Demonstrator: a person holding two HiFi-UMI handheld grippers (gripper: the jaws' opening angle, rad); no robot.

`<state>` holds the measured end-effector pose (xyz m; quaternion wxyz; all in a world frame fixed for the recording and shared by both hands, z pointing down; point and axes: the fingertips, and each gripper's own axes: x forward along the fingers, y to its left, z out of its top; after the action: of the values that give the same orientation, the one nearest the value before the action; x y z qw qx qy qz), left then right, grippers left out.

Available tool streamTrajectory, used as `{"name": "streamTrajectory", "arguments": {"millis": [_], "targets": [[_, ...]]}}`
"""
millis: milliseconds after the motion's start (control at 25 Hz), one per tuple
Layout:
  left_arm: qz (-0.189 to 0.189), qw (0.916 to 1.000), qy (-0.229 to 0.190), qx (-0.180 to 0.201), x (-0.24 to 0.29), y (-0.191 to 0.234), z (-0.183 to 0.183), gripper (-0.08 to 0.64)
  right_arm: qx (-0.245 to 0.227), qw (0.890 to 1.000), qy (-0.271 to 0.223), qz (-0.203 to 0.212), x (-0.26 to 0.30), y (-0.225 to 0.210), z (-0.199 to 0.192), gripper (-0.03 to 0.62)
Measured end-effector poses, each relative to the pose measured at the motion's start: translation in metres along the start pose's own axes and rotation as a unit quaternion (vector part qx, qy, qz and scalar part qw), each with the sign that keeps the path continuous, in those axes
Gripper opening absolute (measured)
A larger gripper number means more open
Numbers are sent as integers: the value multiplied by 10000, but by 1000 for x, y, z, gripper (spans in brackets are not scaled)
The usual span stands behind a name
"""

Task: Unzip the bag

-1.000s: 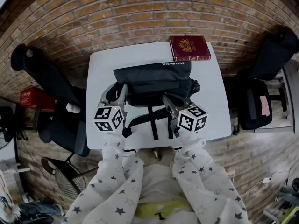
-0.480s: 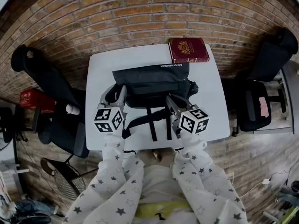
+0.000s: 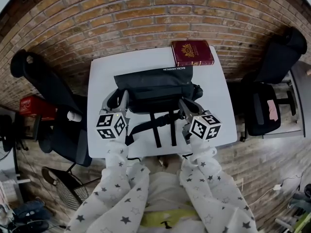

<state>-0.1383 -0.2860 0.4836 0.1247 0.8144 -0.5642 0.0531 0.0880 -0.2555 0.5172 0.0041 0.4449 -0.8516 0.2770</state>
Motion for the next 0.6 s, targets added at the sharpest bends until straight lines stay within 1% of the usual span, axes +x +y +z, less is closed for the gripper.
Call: {"name": "streamTrajectory", "arguments": {"millis": [120,440,600], "targets": [[13,10000,-3,-4,0,0,0,114,-12,9999,-45,-115,-6,-7,3,15],[63,10000,-8,5,0,-3,0,114,-153,9997,-15,-187,-12,-12,3,15],[81,10000,-20,-5,0,-2,0,114,-106,9990,-97,-413,-18,-23,8,15]]}}
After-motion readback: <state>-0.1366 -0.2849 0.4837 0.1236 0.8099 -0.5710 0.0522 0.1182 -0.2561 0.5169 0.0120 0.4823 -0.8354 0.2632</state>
